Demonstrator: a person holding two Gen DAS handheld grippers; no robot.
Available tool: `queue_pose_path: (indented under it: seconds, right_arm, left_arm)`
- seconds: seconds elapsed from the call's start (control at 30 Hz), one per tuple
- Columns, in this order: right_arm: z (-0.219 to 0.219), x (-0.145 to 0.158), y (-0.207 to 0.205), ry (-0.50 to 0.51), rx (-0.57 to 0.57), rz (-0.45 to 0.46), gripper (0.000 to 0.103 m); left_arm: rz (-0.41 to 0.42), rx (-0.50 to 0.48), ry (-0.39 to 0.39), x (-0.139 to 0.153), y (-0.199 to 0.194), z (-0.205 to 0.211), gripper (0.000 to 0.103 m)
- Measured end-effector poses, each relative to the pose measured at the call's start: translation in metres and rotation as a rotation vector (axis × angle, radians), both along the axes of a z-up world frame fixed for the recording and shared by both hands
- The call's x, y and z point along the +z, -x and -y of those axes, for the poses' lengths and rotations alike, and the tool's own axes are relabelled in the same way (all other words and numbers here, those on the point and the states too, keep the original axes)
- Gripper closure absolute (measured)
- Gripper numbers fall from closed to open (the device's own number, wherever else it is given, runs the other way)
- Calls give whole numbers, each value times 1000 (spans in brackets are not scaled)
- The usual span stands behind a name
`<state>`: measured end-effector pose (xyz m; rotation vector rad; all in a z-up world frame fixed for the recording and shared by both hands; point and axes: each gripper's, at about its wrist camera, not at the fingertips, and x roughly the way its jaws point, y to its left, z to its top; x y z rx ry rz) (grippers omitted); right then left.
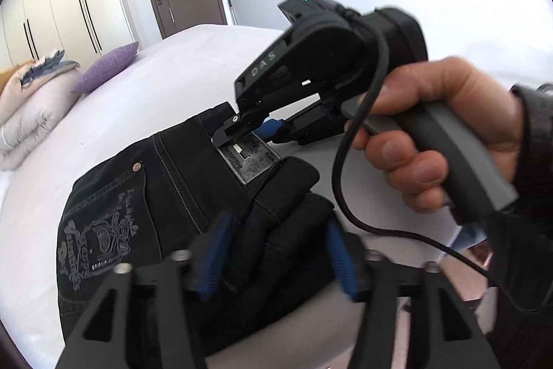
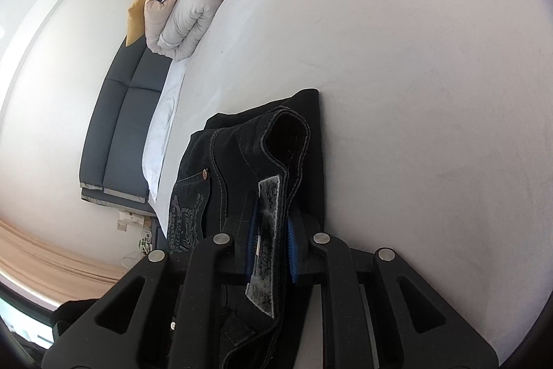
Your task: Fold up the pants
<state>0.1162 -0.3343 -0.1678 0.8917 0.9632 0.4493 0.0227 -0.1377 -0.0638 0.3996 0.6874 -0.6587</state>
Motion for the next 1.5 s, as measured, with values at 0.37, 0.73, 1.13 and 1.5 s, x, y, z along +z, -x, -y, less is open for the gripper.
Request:
queue_pose_path:
  seconds: [0.37, 0.73, 1.13, 1.5]
  right_arm:
    - [-12, 45, 30, -32, 38, 84, 82]
    - [-29, -15, 29, -128, 48, -59, 103]
    - [-33, -11, 39, -83, 62, -42, 103]
    - [-64, -1, 106, 17, 158, -21, 103]
  left_arm:
    - [-212, 113, 360, 43, -102, -170, 66]
    - [-644, 160, 641, -28, -213, -242, 103]
    - [-551, 157, 570, -34, -127, -249, 103]
    - [-465, 142, 430, -38, -84, -230, 101]
